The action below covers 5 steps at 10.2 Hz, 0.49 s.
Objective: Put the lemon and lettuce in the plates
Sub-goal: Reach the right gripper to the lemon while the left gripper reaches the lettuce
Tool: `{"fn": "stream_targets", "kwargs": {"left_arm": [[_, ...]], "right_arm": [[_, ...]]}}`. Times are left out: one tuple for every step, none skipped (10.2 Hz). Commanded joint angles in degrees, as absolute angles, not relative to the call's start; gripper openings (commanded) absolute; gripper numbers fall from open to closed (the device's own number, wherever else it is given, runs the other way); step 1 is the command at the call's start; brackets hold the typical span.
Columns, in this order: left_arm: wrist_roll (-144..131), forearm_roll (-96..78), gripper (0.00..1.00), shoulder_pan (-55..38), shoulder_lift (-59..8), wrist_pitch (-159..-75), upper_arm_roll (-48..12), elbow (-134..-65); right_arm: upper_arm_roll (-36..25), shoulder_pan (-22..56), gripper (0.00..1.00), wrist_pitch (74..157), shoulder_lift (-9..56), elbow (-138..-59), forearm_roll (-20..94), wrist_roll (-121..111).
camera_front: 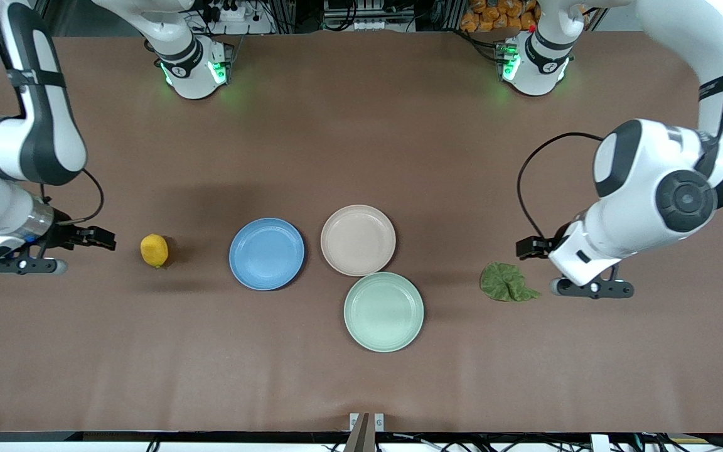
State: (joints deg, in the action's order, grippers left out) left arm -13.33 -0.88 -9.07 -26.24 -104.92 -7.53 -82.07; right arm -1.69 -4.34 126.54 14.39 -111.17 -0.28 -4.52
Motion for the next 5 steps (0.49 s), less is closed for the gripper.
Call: {"fn": "stream_targets", "kwargs": {"left_arm": [[-16.3,-1.4,1.00,-9.8,-28.1,-105.7,-7.2,-81.5],[-16.3,-1.3,1.00,-9.8,-28.9,-107.1,-7.2,-81.5],[-16.3,-1.3,1.00,-9.8,-29.9,-108.2,-7.2,-81.5],[-16.3,-1.3,1.00,-9.8,-30.7,-109.0,-6.9,-81.4],[-16.3,-1.3,1.00,-9.5,-31.1,-109.5,-6.7,-81.3]], "right_arm": [[-1.2,-4.5,1.00,136.0,13.5,-118.5,0.3,-3.8],[-1.2,-4.4,1.00,139.5,13.5,-121.2,0.4,-3.7],[-1.1,-3.9,1.00,142.5,13.7,-123.0,0.4,-3.7],[-1.1,-3.5,1.00,146.1,14.1,-125.1,0.5,-3.6],[-1.1,-3.3,1.00,149.0,14.8,-126.5,0.6,-3.4]]}}
